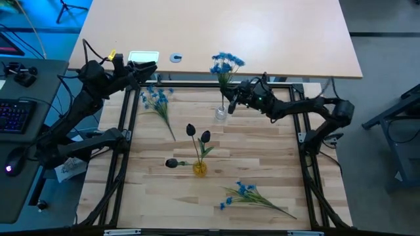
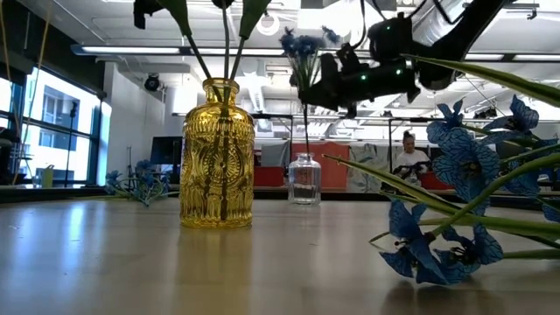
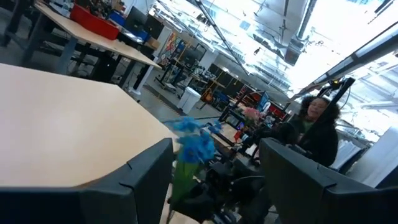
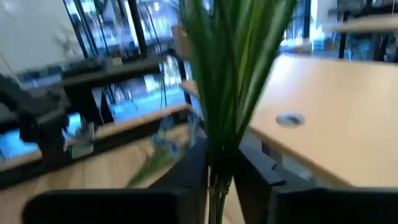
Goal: Sort flowers into vase by color
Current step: Put the top right blue flowers into the transparent vase
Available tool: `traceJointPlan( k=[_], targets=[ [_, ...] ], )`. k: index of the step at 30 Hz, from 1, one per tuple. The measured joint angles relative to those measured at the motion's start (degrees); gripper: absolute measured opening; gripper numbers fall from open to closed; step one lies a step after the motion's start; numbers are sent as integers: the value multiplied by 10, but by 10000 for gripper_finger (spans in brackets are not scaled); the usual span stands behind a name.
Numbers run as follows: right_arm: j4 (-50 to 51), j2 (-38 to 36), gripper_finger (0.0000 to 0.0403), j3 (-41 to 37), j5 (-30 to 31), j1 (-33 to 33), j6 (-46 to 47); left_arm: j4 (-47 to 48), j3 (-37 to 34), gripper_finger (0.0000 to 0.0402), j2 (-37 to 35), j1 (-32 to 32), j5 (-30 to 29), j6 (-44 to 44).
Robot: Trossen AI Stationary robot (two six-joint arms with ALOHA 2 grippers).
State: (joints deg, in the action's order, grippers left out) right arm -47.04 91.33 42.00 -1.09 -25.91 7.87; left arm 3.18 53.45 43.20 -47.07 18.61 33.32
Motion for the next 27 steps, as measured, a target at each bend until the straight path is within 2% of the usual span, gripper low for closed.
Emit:
traceJointPlan(
  k=[10,14,18,27],
  targets=[
    [236,-138,225,0,10,9,11,0,0,225,0,-1,-2,-36],
    [306,-178,271,0,4,14,-1,-1,0,225,0,-2,-5,-36],
    [372,-217,291,0,6,12,-12,-1,0,225,0,-2,-9,-51],
    [458,-304,293,0,10,12,-25,-1,0,225,0,-2,-11,-75]
  ],
)
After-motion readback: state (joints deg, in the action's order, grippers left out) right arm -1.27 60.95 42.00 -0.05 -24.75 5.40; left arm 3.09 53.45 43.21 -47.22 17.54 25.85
